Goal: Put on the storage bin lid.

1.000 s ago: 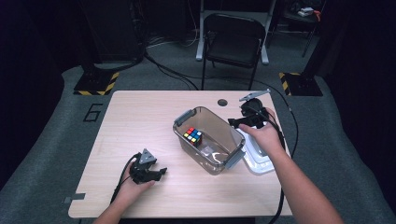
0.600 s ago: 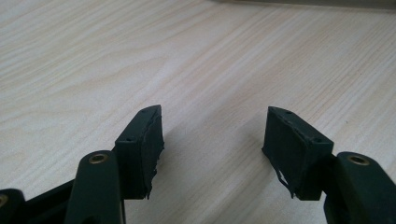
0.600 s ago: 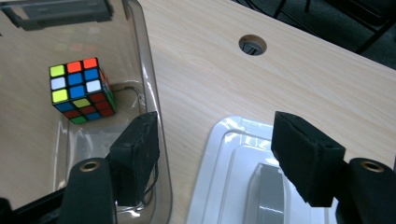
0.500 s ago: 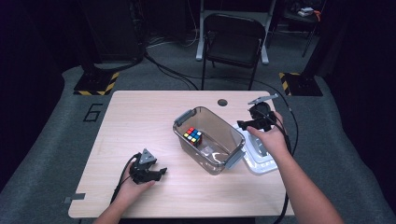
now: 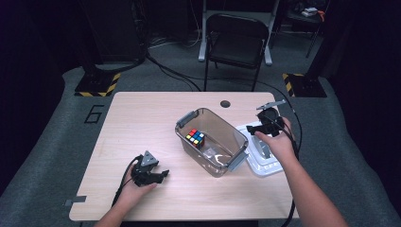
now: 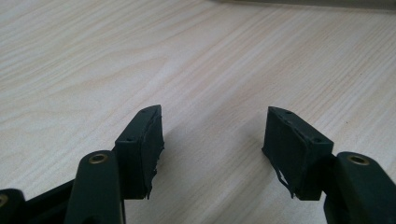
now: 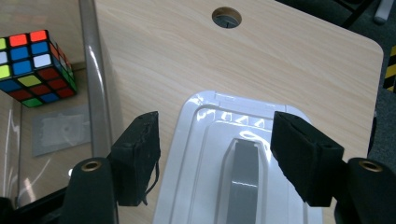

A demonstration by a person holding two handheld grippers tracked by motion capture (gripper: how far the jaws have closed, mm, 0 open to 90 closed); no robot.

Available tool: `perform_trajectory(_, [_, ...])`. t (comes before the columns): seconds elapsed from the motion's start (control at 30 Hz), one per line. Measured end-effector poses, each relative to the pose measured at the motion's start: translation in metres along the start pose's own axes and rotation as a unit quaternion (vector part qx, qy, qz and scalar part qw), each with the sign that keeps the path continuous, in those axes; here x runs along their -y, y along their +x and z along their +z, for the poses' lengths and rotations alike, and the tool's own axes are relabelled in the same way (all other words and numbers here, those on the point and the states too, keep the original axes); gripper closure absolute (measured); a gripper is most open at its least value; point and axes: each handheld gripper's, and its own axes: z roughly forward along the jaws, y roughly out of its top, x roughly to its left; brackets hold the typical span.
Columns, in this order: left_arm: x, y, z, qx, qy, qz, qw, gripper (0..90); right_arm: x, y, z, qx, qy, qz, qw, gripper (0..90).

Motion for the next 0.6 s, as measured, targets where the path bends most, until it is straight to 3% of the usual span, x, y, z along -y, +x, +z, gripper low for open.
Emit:
perform_trajectory(0.47, [0.000, 0.000, 0.000, 0.000, -0.001, 0.000, 1.0000, 37.6, 0.020, -0.017, 0.015, 0.019, 0.021, 0.031, 0.9991, 33.4])
perform_trajectory(0.6, [0.000, 0.000, 0.000, 0.000, -0.001, 0.000, 1.0000, 37.5, 0.026, -0.022, 0.021, 0.023, 0.026, 0.028, 0.9990, 33.7])
